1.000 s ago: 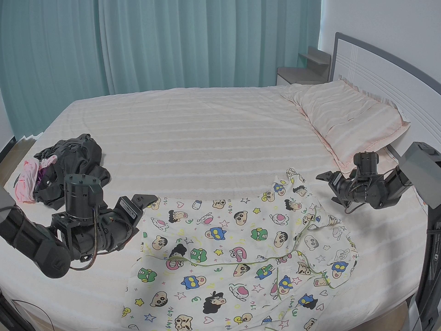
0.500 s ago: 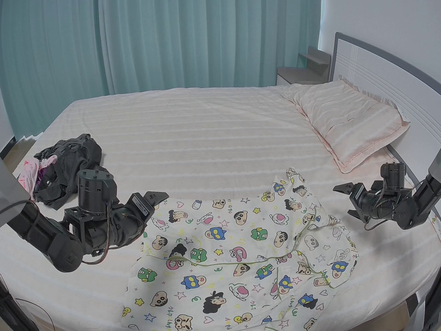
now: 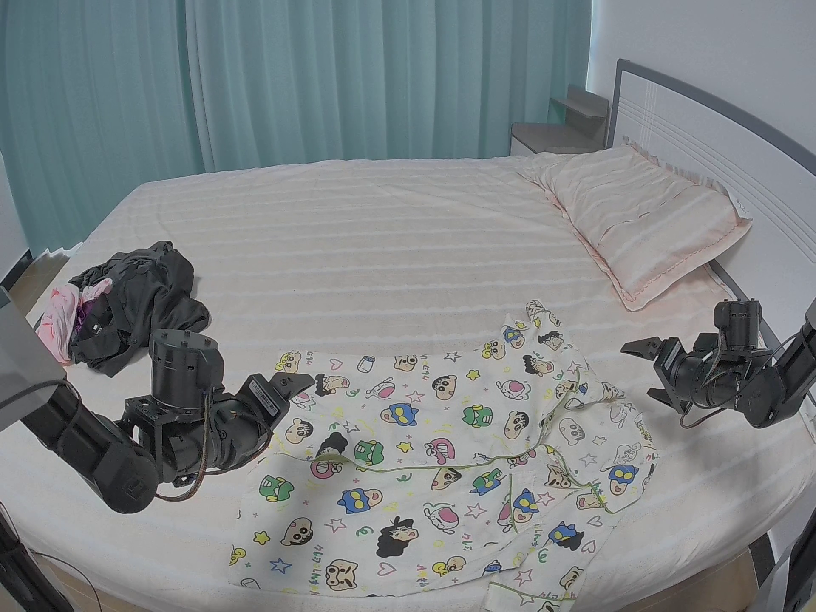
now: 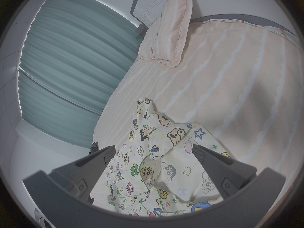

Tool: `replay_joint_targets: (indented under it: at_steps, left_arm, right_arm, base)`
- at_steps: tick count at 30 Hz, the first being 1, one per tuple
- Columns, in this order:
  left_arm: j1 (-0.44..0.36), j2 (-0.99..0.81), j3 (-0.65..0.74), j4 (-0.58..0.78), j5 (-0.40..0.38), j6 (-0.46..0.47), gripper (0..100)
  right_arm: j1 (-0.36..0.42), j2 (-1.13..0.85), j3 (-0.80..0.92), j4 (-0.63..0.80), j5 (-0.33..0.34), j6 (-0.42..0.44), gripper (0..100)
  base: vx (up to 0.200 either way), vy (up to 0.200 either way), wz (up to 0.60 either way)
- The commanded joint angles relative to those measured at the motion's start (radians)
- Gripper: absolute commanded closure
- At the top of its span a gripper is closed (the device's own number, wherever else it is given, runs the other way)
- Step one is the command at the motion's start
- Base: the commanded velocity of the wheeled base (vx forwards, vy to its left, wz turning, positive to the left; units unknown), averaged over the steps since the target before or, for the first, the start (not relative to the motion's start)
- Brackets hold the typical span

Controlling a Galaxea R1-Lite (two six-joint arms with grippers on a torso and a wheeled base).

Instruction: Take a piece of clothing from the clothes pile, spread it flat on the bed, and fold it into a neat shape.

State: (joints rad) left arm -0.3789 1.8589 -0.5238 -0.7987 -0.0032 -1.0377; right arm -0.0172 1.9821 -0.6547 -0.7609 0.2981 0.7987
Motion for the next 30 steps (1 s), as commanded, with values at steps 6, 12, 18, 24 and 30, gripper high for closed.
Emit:
replay_joint_targets:
  at_steps: [6, 12, 18, 24, 30]
  left_arm:
    - [0.008, 0.013, 0.019, 0.000, -0.001, -0.002, 0]
    - [0.025, 0.019, 0.036, 0.000, -0.006, 0.001, 0]
    - [0.028, 0.043, 0.051, -0.002, -0.009, 0.005, 0]
    - [0.029, 0.111, 0.025, 0.001, -0.097, 0.139, 0]
    - [0.034, 0.227, -0.059, 0.006, -0.110, 0.284, 0]
  right_arm:
    - [0.000, -0.002, 0.004, 0.000, 0.003, -0.004, 0]
    - [0.000, -0.002, 0.013, 0.000, 0.004, -0.009, 0]
    - [0.000, 0.000, 0.017, 0.000, 0.004, -0.009, 0]
    - [0.000, 0.001, 0.020, 0.000, 0.027, -0.009, 0]
    - [0.002, -0.002, 0.032, -0.002, 0.032, -0.010, 0]
  base:
    - [0.000, 0.200, 0.00]
    - [0.000, 0.200, 0.00]
    - [0.000, 0.167, 0.00]
    - [0.000, 0.000, 0.00]
    - [0.000, 0.000, 0.00]
